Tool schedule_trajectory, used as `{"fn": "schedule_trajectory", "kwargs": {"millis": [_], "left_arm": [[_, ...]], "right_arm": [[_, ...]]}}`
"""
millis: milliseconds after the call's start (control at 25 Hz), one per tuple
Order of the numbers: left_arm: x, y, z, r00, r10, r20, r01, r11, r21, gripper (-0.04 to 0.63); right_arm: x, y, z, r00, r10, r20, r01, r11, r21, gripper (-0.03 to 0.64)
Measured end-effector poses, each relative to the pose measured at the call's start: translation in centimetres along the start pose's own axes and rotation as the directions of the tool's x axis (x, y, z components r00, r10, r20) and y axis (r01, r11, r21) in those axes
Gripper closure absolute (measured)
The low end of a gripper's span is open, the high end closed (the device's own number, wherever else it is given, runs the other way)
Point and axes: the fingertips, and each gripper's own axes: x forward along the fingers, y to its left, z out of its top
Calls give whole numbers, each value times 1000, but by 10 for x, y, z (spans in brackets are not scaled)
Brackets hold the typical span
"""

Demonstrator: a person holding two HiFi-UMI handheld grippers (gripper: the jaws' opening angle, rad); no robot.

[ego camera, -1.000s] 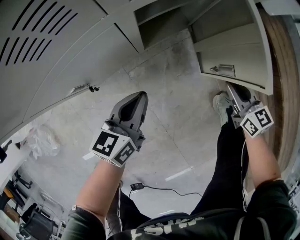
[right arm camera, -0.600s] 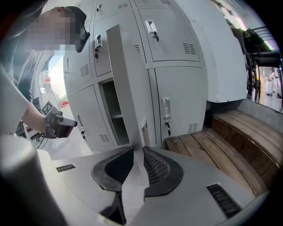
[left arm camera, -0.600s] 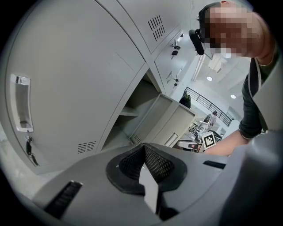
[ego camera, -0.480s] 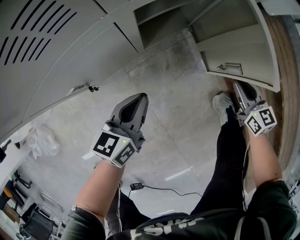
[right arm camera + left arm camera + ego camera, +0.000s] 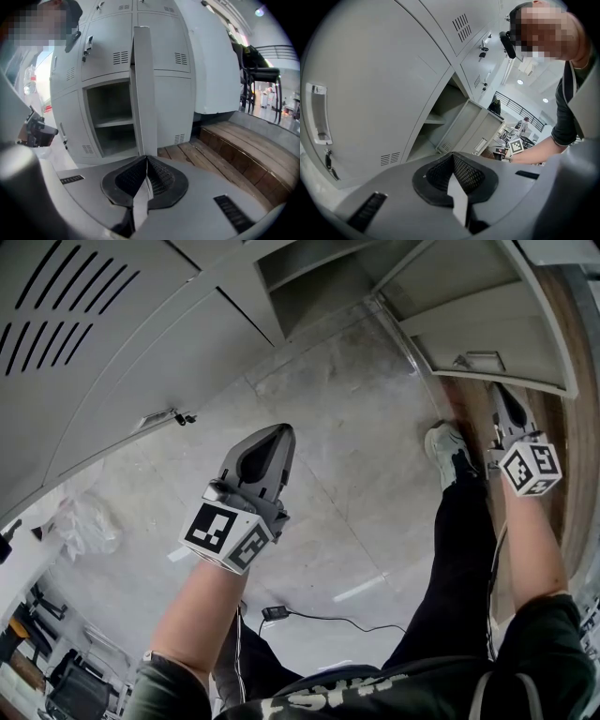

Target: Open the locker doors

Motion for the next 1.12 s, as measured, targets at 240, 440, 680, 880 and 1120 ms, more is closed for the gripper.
{"fn": "schedule_trajectory", "kwargs": {"millis": [240,440,680,880,1120], "left_arm": [[-2,-1,-4,1000,0,0,0,1000,7,597],[-5,-1,-2,1000,5,8,-5,1000,9,597],[-9,-1,-3,1000,6,11,-7,1000,16,597],[-11,-1,-4,1000,11,11,-11,1000,20,597],[-11,-5,2,1000,8,27,-9,1000,30,597]], "right_arm": [[6,-23,1,997,-75,18,74,997,31,580],[4,-23,1,994,-104,28,101,991,87,578],[-4,-14,-12,994,-108,6,106,981,165,578],[-1,32,-38,998,-13,-57,21,991,136,578],[17,96,-9,991,135,-11,-134,989,53,578]]}}
